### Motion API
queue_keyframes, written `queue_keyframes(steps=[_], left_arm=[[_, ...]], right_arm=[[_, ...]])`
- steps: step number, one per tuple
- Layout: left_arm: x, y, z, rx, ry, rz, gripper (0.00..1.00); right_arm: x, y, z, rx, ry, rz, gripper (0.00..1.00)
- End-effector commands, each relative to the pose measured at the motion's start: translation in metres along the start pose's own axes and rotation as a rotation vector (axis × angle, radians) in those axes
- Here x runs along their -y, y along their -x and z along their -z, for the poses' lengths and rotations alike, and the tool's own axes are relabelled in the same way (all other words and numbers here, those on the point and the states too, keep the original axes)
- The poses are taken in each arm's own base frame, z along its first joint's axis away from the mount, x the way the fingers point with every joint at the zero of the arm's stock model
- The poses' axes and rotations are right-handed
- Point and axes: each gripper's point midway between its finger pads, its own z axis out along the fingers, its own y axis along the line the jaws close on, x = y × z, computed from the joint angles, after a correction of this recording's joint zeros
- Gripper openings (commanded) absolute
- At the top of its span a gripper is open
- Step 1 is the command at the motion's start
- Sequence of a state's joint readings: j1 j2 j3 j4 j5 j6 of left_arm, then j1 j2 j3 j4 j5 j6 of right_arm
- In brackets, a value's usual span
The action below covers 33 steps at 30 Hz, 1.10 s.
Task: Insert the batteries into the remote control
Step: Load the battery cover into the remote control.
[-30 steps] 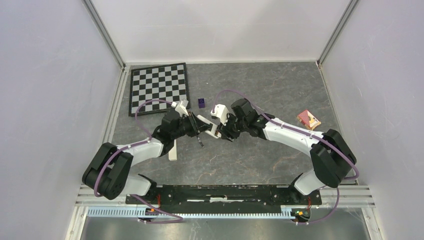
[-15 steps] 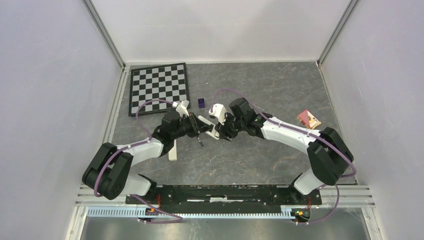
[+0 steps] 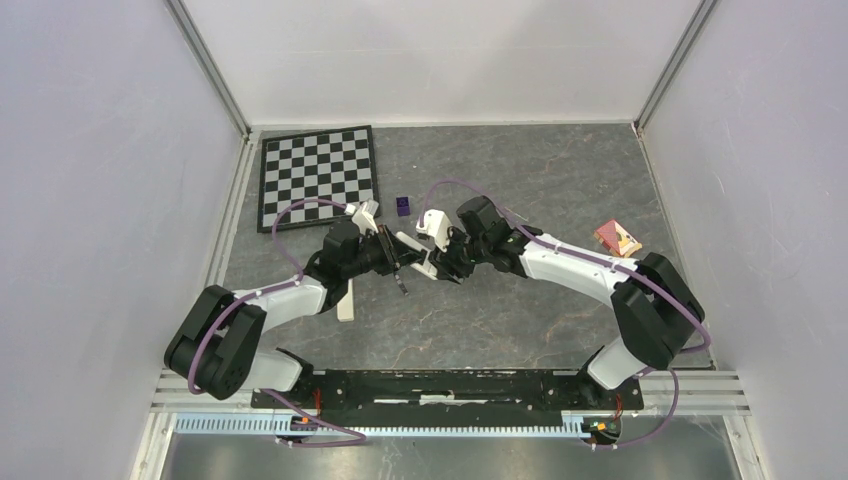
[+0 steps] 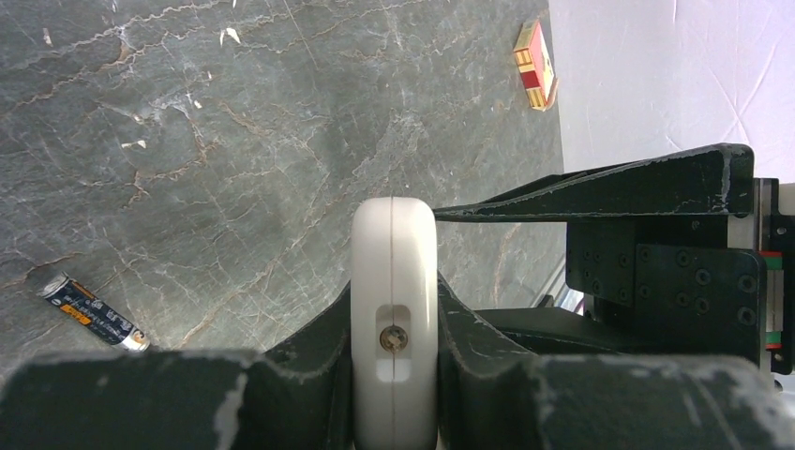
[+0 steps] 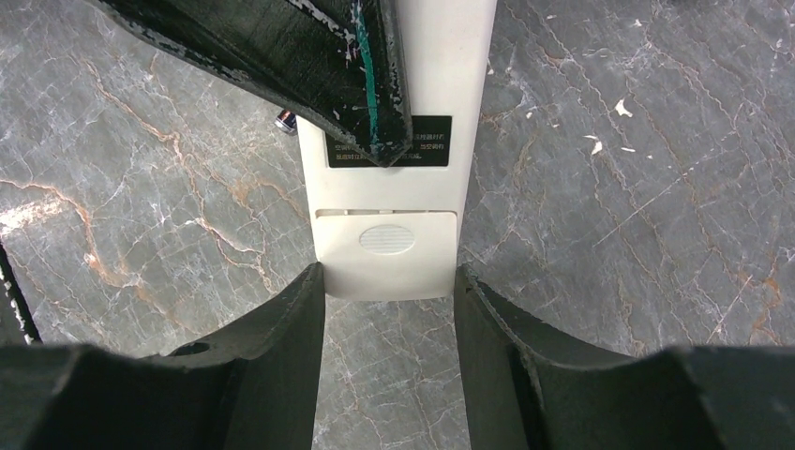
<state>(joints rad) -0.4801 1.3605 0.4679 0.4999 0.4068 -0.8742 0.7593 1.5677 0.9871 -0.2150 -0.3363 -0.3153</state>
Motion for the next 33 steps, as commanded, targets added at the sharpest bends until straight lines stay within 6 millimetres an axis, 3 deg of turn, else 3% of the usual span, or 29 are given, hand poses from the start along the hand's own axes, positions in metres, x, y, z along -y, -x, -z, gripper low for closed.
queue_keyframes(steps=[1, 6, 15, 23, 33], left_arm=[[0.028, 0.011, 0.004, 0.027, -0.094, -0.031, 0.02], [0.032, 0.005, 0.008, 0.001, -0.122, -0.016, 0.02], [0.044, -0.003, 0.018, -0.010, -0.202, 0.006, 0.02], [0.056, -0.004, 0.023, -0.019, -0.263, 0.036, 0.02], [0.053, 0.002, 0.025, 0.002, -0.250, 0.100, 0.02]], right_arm=[[-0.002, 0.022, -0.004, 0.056, 0.015, 0.037, 0.49], [0.006, 0.026, -0.005, 0.052, -0.021, 0.008, 0.49], [-0.006, 0.051, -0.005, 0.118, 0.065, -0.044, 0.50], [-0.010, 0.044, -0.012, 0.096, 0.087, -0.099, 0.52], [0.002, 0.061, 0.005, 0.143, 0.034, -0.195, 0.64]])
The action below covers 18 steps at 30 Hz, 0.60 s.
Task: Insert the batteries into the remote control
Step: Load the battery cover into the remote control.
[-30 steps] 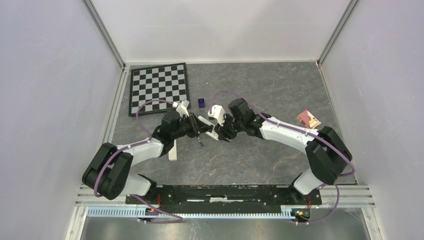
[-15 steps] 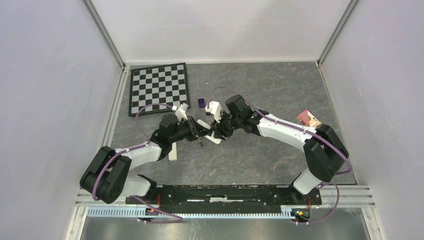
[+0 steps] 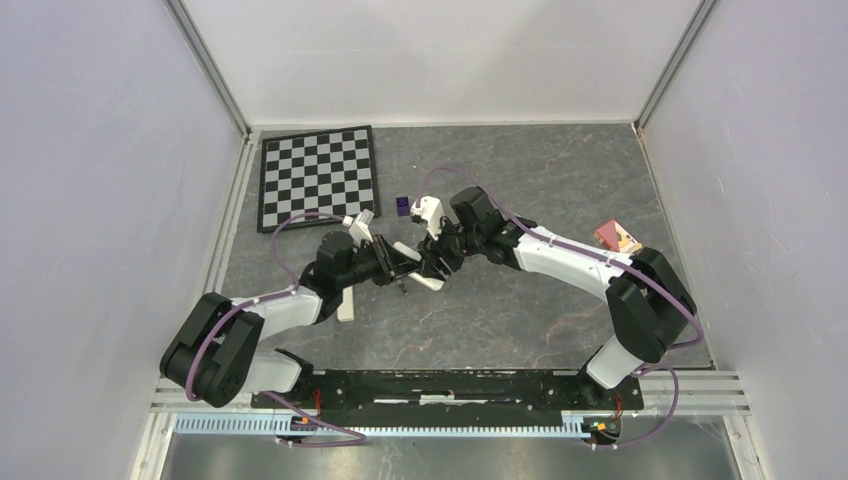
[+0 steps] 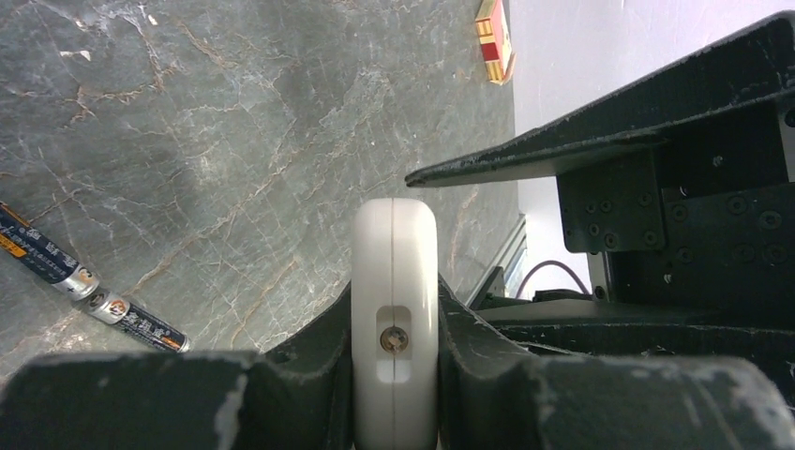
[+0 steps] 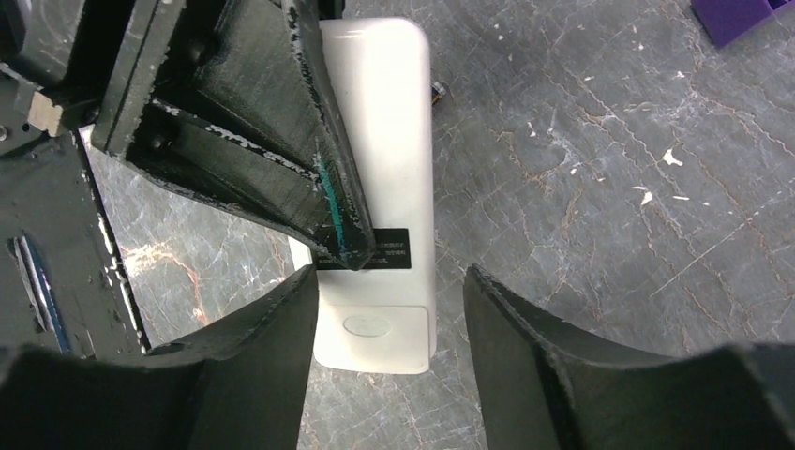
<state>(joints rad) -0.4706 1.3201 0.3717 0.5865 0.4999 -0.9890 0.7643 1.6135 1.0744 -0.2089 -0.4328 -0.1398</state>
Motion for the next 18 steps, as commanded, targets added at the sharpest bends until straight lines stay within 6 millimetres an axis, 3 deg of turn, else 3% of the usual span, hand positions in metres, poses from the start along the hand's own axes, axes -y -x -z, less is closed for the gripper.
queue_keyframes(steps=[1, 10, 18], left_arm=[[0.050, 0.020, 0.008, 0.046, -0.181, -0.004, 0.02], [0.064, 0.030, 0.014, 0.056, -0.238, 0.028, 0.02], [0.077, 0.036, 0.021, 0.076, -0.272, 0.042, 0.02]], right_arm=[[0.011, 0.032, 0.013, 0.090, -0.046, -0.056, 0.67], [0.026, 0.064, 0.059, 0.253, -0.140, -0.282, 0.94], [0.020, 0.053, 0.095, 0.494, -0.201, -0.576, 0.98]])
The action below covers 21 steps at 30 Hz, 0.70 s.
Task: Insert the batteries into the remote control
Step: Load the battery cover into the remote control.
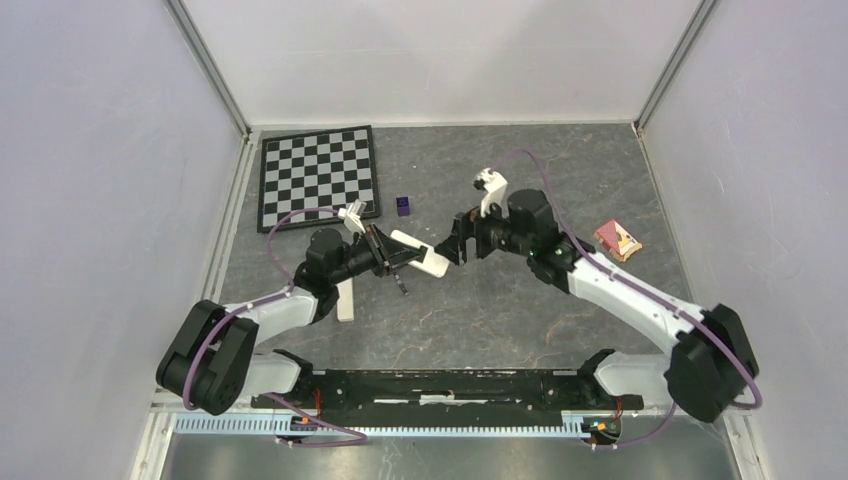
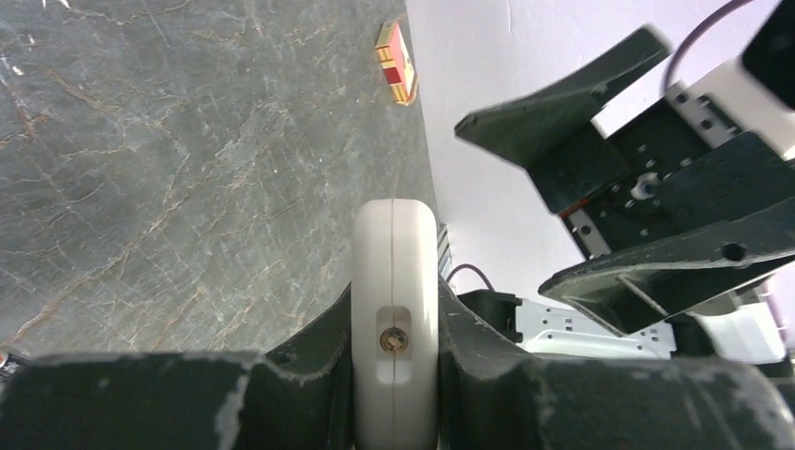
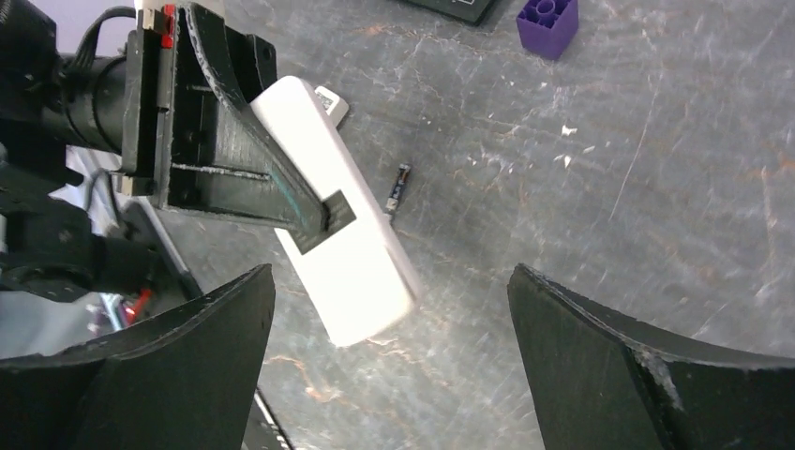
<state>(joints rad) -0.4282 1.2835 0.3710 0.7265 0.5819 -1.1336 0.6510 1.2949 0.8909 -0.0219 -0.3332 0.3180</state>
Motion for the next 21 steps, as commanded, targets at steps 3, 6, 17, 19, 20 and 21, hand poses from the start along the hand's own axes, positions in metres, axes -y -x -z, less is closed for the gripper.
queue_keyframes(steps=[3, 6, 17, 19, 20, 21], left_arm=[[0.050, 0.015, 0.006, 0.027, -0.144, -0.005, 0.02], [0.059, 0.016, 0.006, 0.018, -0.164, 0.016, 0.02], [0.078, 0.019, 0.008, -0.006, -0.212, 0.045, 0.02], [0.081, 0.019, 0.009, -0.008, -0.224, 0.047, 0.02], [0.083, 0.019, 0.009, -0.009, -0.230, 0.047, 0.02], [0.085, 0.019, 0.010, -0.009, -0.234, 0.048, 0.02]], right_arm=[[-0.011, 0.005, 0.023, 0.229, 0.039, -0.379, 0.98], [-0.022, -0.004, 0.028, 0.264, 0.124, -0.506, 0.98], [-0.025, 0.009, 0.033, 0.332, 0.151, -0.551, 0.83], [-0.025, 0.010, 0.031, 0.334, 0.155, -0.564, 0.77], [-0.024, 0.009, 0.030, 0.332, 0.154, -0.573, 0.74], [-0.024, 0.009, 0.029, 0.329, 0.155, -0.572, 0.70]])
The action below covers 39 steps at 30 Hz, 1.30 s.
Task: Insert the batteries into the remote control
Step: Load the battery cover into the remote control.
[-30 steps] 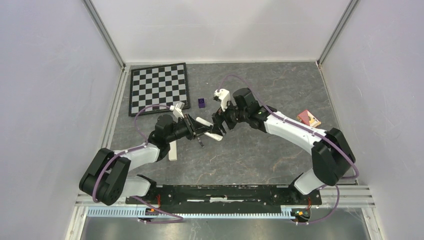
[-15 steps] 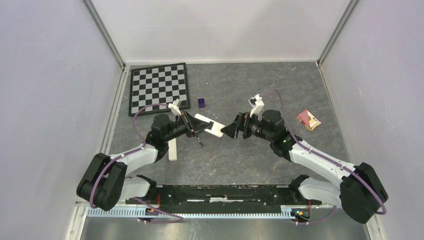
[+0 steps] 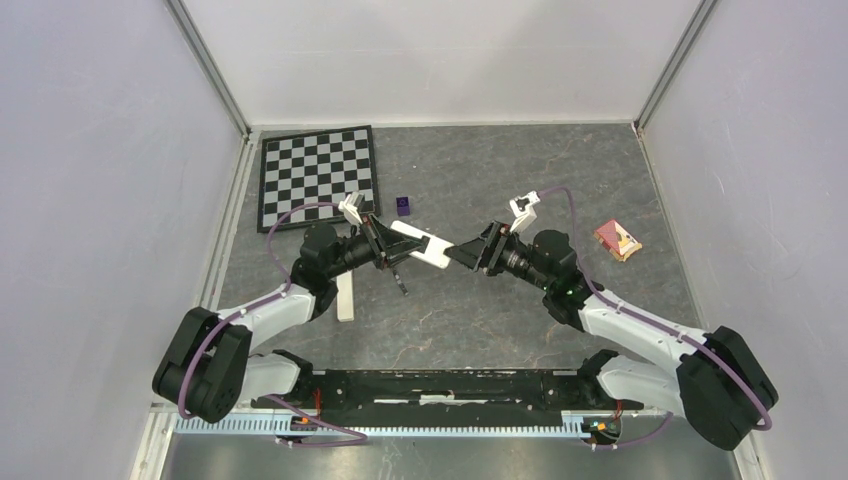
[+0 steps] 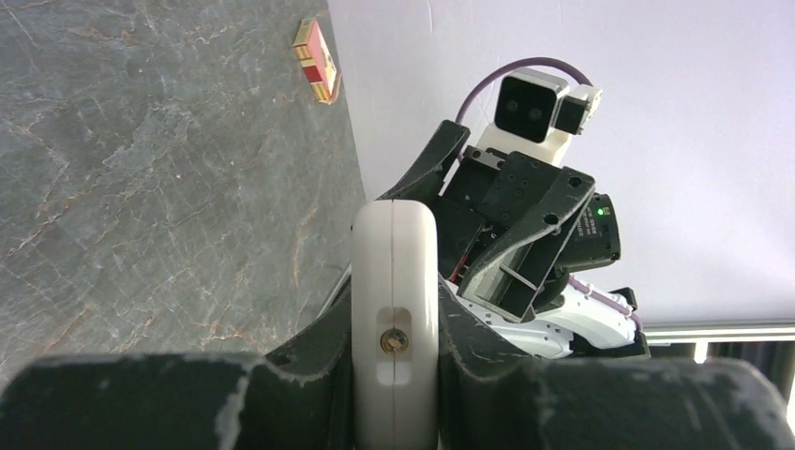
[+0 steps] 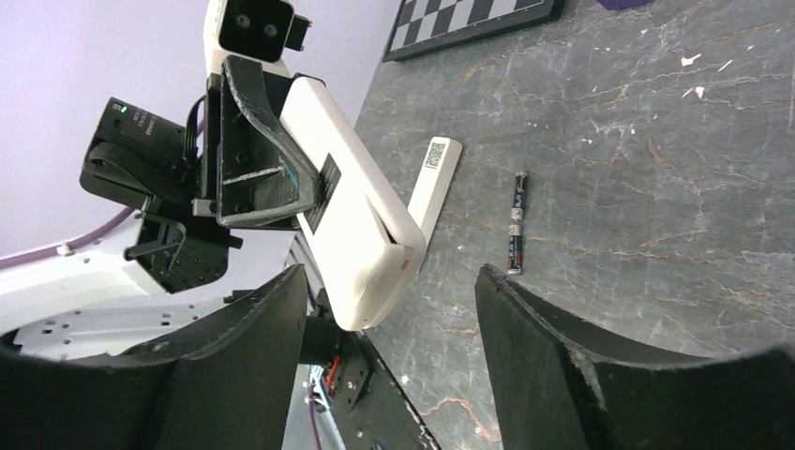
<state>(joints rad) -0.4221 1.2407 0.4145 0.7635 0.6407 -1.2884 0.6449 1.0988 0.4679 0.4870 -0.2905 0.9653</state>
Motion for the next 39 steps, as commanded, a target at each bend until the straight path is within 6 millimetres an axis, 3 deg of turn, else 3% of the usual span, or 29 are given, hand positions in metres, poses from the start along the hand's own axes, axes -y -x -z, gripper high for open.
queue_keyframes(steps=[1, 7, 13, 26, 32, 39], left_arm=[[0.043, 0.007, 0.002, -0.004, -0.126, -0.037, 0.02], [0.059, 0.006, 0.005, -0.015, -0.172, -0.003, 0.02], [0.079, 0.008, 0.009, -0.011, -0.230, 0.002, 0.02], [0.091, 0.006, 0.013, -0.019, -0.287, -0.052, 0.02], [0.101, -0.016, 0.011, -0.113, -0.322, -0.108, 0.02], [0.089, -0.037, 0.009, -0.220, -0.280, -0.143, 0.02]], right_arm=[[-0.019, 0.019, -0.007, 0.057, 0.061, -0.017, 0.67], [-0.016, 0.016, -0.006, 0.051, 0.060, 0.004, 0.47], [-0.014, 0.011, -0.005, 0.037, 0.070, 0.024, 0.34], [-0.012, -0.002, -0.013, -0.026, 0.074, 0.021, 0.32], [-0.033, -0.002, -0.035, -0.039, 0.112, 0.085, 0.32], [-0.046, 0.004, -0.045, -0.025, 0.142, 0.146, 0.33]])
